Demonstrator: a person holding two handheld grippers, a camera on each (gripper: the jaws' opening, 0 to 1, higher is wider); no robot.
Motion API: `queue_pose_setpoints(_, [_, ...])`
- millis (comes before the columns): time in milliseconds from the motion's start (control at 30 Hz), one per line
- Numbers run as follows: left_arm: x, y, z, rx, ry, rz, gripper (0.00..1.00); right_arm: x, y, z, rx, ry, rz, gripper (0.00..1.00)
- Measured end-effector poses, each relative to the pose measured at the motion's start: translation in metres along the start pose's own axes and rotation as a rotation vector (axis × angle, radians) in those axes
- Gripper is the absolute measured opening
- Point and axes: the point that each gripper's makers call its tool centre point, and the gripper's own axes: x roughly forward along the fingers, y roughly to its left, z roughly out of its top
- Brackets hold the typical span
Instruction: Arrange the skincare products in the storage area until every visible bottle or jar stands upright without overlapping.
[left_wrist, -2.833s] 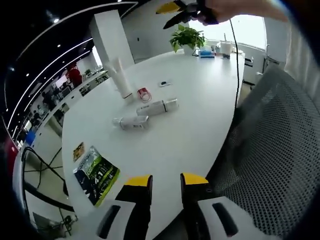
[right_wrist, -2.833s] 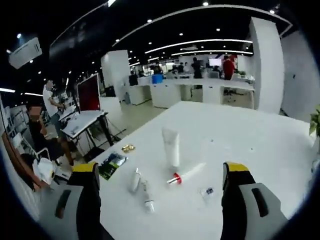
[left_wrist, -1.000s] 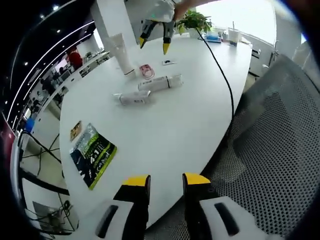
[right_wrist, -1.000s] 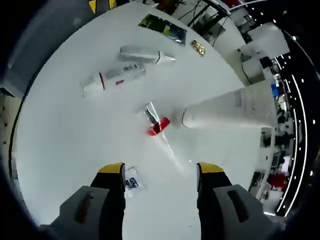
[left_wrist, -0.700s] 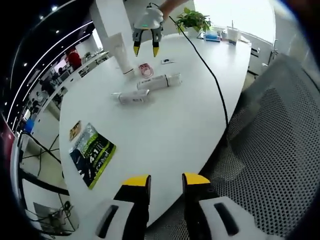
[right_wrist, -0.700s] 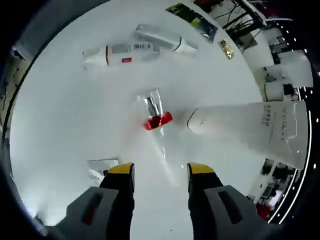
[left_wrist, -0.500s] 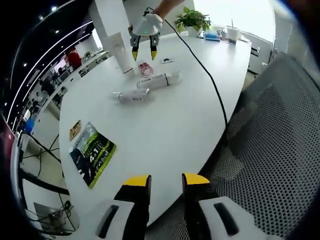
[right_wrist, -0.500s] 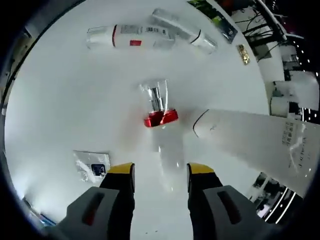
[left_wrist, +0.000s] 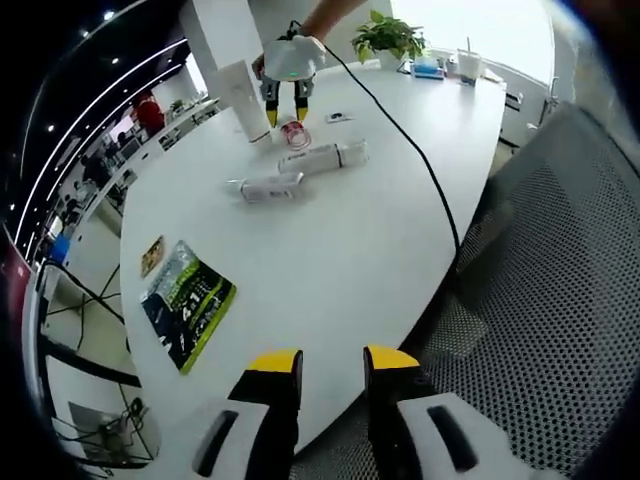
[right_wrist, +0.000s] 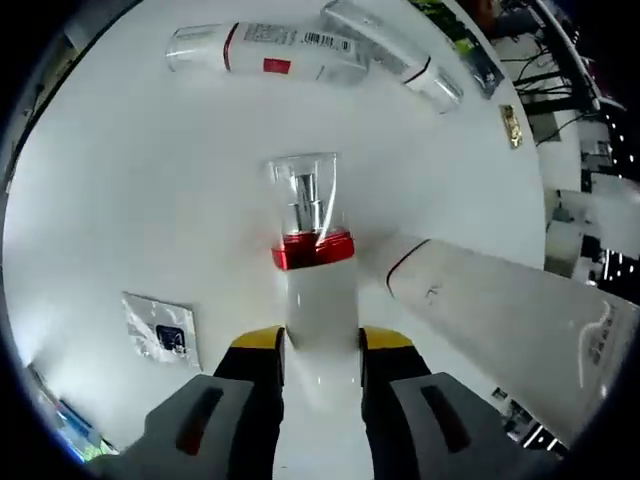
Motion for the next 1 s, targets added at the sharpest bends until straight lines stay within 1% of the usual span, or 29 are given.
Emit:
queue_pose_setpoints(100, [0.0, 0.0, 0.0, 0.001, 0.004, -0.001, 0.25, 0.0, 0.002, 0.002, -0.001, 0.0, 0.005, 0.27])
queue_pose_setpoints(200, [0.0, 0.0, 0.0, 0.003, 0.006, 0.0, 0.25, -0.002, 0.007, 0.007, 0.005, -0.016, 0.022, 0.28])
queue_pose_setpoints(267, [0.0, 0.0, -0.001, 0.003, 0.008, 0.0, 0.25, -0.003, 0.011, 0.011, 0.046, -0.037, 0.053, 0.28])
queue_pose_setpoints(300, [0.0, 0.0, -0.001, 0.004, 0.007, 0.001, 0.25, -0.005, 0.015, 0.014, 0.081, -0.052, 0.08, 0.27])
queue_pose_setpoints(333, [0.0, 0.0, -0.001, 0.004, 0.009, 0.001, 0.25, -0.001, 0.018, 0.014, 0.098, -0.057, 0.092, 0.27])
queue_pose_setpoints(367, [0.0, 0.0, -0.001, 0.004, 0.011, 0.0, 0.25, -0.001, 0.018, 0.014, 0.082, -0.057, 0.089, 0.27])
queue_pose_setpoints(433, [0.0, -0.001, -0.001, 0.005, 0.011, 0.001, 0.25, -0.001, 0.018, 0.014, 0.085, -0.06, 0.09, 0.26])
queue_pose_setpoints(533, [0.0, 0.0, -0.001, 0.005, 0.012, 0.003, 0.24, -0.001, 0.021, 0.015, 0.116, -0.069, 0.099, 0.25])
queue_pose_setpoints(567, [0.0, 0.0, -0.002, 0.005, 0.012, 0.003, 0.24, -0.001, 0.023, 0.016, 0.145, -0.074, 0.108, 0.25])
queue_pose_setpoints(633, [0.0, 0.0, -0.002, 0.005, 0.017, 0.004, 0.24, -0.001, 0.023, 0.018, 0.148, -0.076, 0.109, 0.25])
queue_pose_setpoints(700, [0.001, 0.0, -0.002, 0.004, 0.017, 0.005, 0.24, -0.001, 0.026, 0.02, 0.185, -0.082, 0.12, 0.25])
queue_pose_setpoints(767, [0.001, 0.0, -0.002, 0.002, 0.017, 0.006, 0.24, -0.002, 0.029, 0.025, 0.267, -0.105, 0.156, 0.25])
queue_pose_setpoints(800, [0.001, 0.001, -0.003, 0.001, 0.02, 0.007, 0.24, -0.004, 0.031, 0.03, 0.317, -0.124, 0.183, 0.25])
queue_pose_setpoints(867, [0.001, 0.002, -0.004, -0.007, 0.028, 0.01, 0.24, -0.006, 0.031, 0.039, 0.366, -0.169, 0.209, 0.26])
queue_pose_setpoints(933, [0.001, 0.002, -0.004, -0.009, 0.028, 0.01, 0.24, -0.004, 0.032, 0.045, 0.393, -0.198, 0.227, 0.25])
queue_pose_setpoints(1000, [0.0, 0.002, -0.004, -0.008, 0.027, 0.01, 0.24, 0.001, 0.035, 0.047, 0.39, -0.197, 0.248, 0.25])
